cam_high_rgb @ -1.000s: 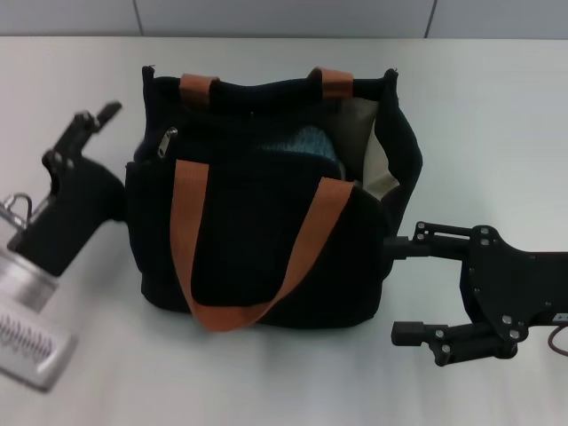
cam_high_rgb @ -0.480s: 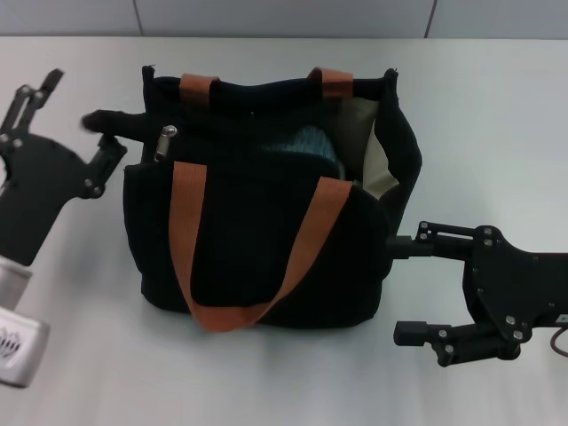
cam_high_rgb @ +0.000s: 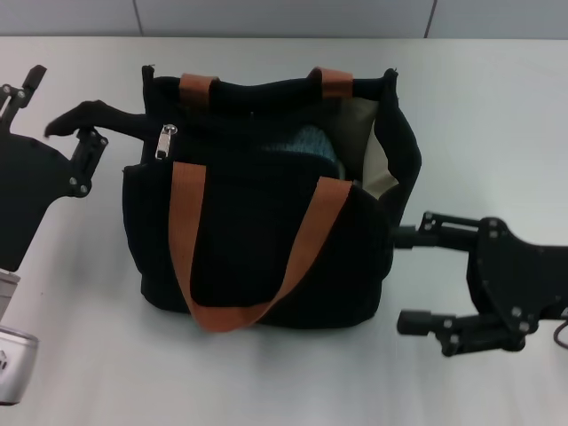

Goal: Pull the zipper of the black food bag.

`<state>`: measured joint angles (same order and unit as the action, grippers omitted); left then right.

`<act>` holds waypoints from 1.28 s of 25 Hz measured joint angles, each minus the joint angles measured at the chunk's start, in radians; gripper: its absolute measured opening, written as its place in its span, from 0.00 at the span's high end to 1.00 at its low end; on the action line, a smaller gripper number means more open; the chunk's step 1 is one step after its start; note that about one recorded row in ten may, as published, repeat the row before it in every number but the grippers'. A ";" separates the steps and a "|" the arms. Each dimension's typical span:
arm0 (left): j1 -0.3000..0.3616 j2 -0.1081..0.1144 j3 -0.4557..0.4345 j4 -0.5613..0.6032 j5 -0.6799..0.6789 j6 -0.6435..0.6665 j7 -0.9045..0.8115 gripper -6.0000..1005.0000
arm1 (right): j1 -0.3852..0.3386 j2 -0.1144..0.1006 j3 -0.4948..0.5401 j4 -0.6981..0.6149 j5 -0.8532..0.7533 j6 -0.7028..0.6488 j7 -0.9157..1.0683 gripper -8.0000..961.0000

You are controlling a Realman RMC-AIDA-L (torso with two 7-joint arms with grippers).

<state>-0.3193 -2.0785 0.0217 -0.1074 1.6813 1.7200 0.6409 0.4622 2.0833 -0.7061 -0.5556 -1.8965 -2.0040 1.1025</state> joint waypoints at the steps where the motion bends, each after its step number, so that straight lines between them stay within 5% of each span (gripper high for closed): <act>1: 0.000 0.000 0.000 0.000 0.000 0.000 0.000 0.31 | 0.000 0.000 0.000 0.000 0.000 0.000 0.000 0.14; 9: -0.011 -0.001 0.008 -0.029 0.006 0.082 0.111 0.66 | 0.029 -0.002 -0.008 -0.236 0.142 -0.096 0.430 0.14; 15: -0.042 -0.002 0.009 -0.034 0.029 0.102 0.133 0.77 | 0.155 -0.005 -0.029 -0.378 0.125 0.022 0.834 0.14; 25: -0.095 -0.001 0.004 -0.029 0.032 0.108 0.137 0.99 | 0.245 -0.003 -0.209 -0.433 0.038 0.197 1.013 0.14; 32: -0.110 0.000 0.009 -0.027 0.040 0.111 0.138 0.99 | 0.249 0.003 -0.359 -0.434 0.058 0.368 1.013 0.14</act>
<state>-0.4289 -2.0787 0.0306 -0.1347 1.7210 1.8312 0.7786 0.7108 2.0863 -1.0651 -0.9898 -1.8383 -1.6362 2.1157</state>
